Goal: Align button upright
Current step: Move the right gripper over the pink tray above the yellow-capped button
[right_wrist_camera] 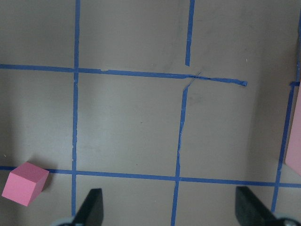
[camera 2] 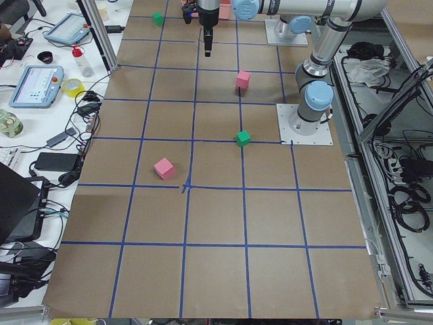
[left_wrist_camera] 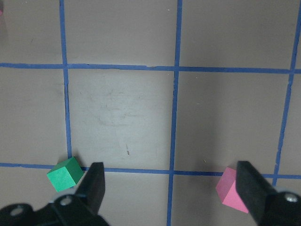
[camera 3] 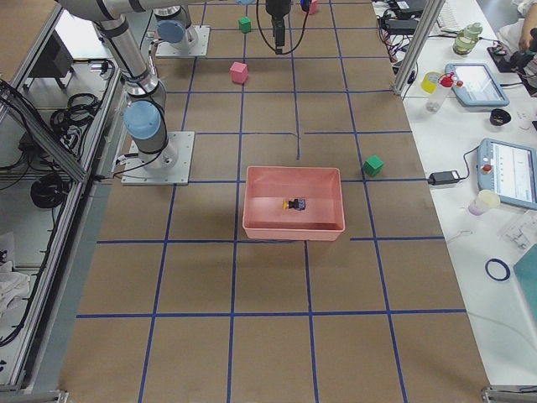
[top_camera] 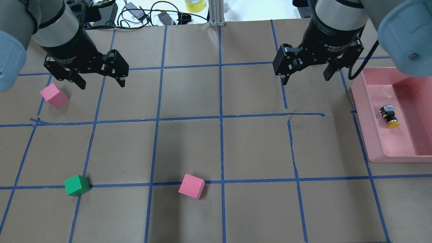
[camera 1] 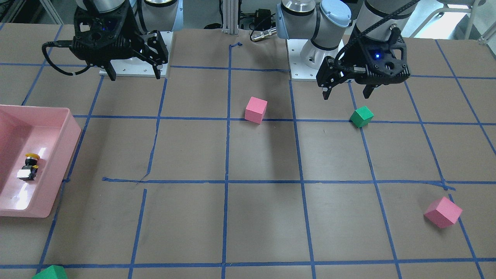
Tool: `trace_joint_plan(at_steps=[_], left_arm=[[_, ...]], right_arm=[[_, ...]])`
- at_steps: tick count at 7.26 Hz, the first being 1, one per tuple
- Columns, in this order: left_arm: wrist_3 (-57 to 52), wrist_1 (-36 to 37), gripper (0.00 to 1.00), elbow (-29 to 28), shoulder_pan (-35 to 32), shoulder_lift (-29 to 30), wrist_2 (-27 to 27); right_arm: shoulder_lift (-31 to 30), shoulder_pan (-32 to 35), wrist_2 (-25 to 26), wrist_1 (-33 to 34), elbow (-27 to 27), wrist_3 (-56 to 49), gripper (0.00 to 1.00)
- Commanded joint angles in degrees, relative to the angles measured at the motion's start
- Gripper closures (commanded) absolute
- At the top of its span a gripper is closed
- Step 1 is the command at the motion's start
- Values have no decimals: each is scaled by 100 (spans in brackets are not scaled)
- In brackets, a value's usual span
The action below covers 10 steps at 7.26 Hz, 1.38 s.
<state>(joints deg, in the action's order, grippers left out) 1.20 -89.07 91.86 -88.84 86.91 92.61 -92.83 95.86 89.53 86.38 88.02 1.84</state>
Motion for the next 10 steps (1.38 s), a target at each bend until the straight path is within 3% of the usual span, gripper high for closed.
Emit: trace_joint_plan(at_steps=[1,3,5,6,8,10], left_arm=[[3,-14,0,8,-2,1,37],[-14,-22,0,25,7,-8,46],[-14,-31,0,25,7,-8,47],[-14,-31,0,34,7,-8,47],[-14,-31,0,43,-2,-8,47],[-14,-31,0,43,-2,-8,55]], right_arm=[[10,-6,20,2,4,27,0],[28,-32,20,45,4,18,0],[72,-495,-59,141,-4,-122,0],[237,-933,-67,490,-4,-227,0],[431,-1916,3,486,65,-1643,0],[878,-2998,-67,591,215,-1915,0]])
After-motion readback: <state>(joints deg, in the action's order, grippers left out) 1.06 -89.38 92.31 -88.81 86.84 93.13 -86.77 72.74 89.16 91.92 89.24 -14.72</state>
